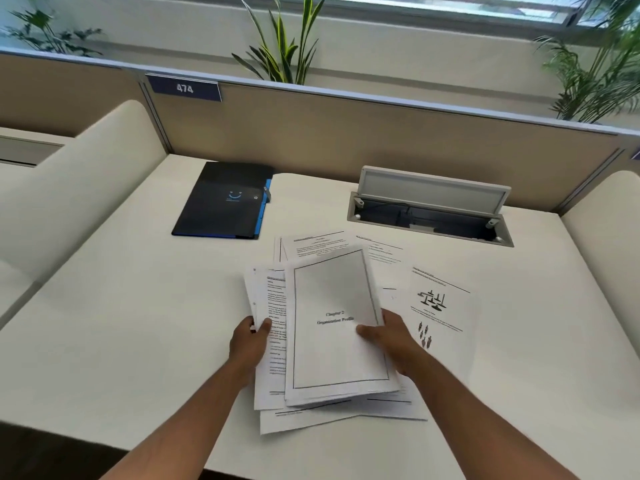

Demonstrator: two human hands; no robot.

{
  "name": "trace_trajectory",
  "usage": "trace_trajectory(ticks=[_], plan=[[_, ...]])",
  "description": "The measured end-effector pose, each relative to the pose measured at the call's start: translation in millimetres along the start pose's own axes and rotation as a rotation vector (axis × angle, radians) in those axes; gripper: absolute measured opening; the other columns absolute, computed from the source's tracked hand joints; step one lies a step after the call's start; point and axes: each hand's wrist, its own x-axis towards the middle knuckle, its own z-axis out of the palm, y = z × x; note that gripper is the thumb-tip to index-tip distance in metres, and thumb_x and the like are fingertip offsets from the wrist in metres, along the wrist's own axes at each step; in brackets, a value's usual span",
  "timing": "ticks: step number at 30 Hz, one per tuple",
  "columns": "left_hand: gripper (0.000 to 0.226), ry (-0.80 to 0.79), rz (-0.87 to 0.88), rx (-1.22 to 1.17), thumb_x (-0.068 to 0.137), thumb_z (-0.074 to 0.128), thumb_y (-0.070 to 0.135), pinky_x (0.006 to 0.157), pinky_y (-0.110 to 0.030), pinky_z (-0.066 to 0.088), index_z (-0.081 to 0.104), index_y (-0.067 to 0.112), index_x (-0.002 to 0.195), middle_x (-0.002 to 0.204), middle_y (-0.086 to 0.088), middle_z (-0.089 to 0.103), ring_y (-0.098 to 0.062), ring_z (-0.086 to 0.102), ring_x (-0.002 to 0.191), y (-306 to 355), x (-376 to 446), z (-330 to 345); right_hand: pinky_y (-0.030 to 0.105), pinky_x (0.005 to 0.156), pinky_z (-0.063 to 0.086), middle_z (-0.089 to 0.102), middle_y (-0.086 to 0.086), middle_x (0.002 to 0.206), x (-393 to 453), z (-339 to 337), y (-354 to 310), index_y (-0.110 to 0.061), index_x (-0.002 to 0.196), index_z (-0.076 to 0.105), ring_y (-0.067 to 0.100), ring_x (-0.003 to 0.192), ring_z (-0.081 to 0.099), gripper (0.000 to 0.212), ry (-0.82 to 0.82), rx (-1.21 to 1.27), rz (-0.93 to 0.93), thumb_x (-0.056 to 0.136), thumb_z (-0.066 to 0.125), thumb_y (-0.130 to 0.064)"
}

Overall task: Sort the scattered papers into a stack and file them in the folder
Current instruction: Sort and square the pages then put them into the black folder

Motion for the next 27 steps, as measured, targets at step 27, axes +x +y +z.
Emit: trace_trajectory(ticks=[27], plan=[[0.056,-0.44,0.246,-0.303,0.075,0.082,0.022,0.088,-0.045,0.058,0.06,0.019,0.127,0.122,-0.011,0.07,-0.033,0.068,0.11,63,-35,-50,0.045,0.088,0.062,0.075,0.013,0.117,-17,46,-11,-0.018,0.129,0.061,0.03,0.098,0.075,0.065,-0.275,0.236,0.241,0.078,0.084,-0.052]])
